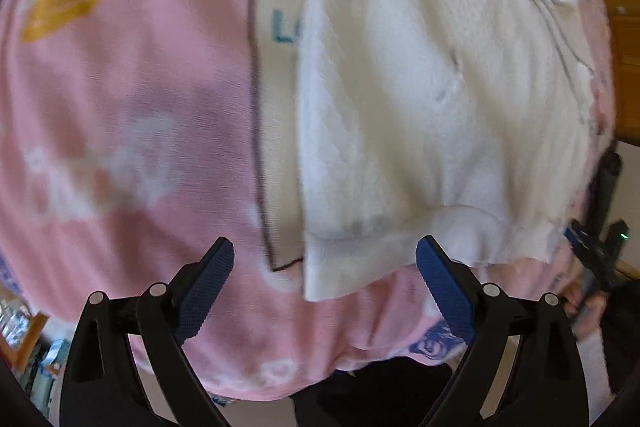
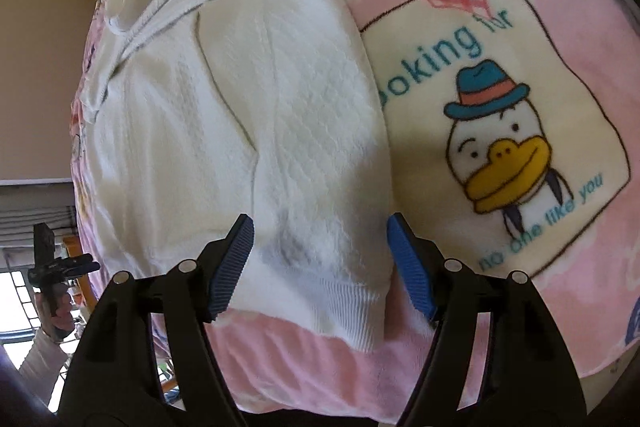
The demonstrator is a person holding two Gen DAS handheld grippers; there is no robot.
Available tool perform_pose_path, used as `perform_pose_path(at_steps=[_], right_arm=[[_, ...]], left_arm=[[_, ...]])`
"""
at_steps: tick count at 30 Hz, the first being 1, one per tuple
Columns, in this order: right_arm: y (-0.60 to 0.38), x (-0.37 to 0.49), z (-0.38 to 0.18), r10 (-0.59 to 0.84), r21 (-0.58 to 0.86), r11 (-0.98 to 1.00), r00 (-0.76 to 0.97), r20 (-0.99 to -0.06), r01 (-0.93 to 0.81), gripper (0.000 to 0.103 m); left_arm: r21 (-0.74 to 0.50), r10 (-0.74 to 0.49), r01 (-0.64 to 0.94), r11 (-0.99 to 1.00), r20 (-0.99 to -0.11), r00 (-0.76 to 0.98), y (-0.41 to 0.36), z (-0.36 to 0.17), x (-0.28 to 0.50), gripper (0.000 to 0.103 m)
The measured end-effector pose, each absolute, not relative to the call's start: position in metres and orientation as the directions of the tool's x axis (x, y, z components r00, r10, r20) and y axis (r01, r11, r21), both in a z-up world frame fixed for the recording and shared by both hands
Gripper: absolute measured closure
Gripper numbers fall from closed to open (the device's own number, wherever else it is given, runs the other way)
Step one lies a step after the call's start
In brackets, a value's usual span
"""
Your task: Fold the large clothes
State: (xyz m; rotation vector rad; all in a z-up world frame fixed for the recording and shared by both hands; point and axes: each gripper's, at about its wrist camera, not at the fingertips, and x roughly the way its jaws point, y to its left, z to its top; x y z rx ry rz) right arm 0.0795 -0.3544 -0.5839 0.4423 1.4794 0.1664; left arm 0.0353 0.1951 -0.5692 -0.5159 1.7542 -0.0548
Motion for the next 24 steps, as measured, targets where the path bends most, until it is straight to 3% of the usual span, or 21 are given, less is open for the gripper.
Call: perform_pose_path(at_steps=[11, 20, 23, 24], right_arm=[[-0.355, 0.072, -0.591, 0.583, 0.596, 0.773, 0.130, -0.802, 0.215, 0.030], [-0.371, 0.077, -0.601, 0.529, 0.539, 0.809, 0.110, -0.841, 0.235, 0.028], [-0.361, 0.078, -0.600, 0.509, 0.515, 0.840, 0.081, -0.857, 0.170, 0.027], [-0.357, 0.077, -0.599, 0.512, 0.517, 0.841, 0.078, -0.856, 0.158, 0.027]], left_arm=[[-0.469, -0.536, -0.333, 0.818, -0.833, -0.141, 0.175, -0.600, 0.037, 0.014], [-0.439, -0.506, -0.326, 0.837, -0.848, -0.158, 0.156, -0.609, 0.041, 0.014], [-0.391, -0.451, -0.293, 0.872, -0.875, -0.177, 0.155, -0.609, 0.042, 0.029], [-0.374, -0.432, -0.285, 0.883, -0.883, -0.181, 0.154, -0.609, 0.041, 0.040]])
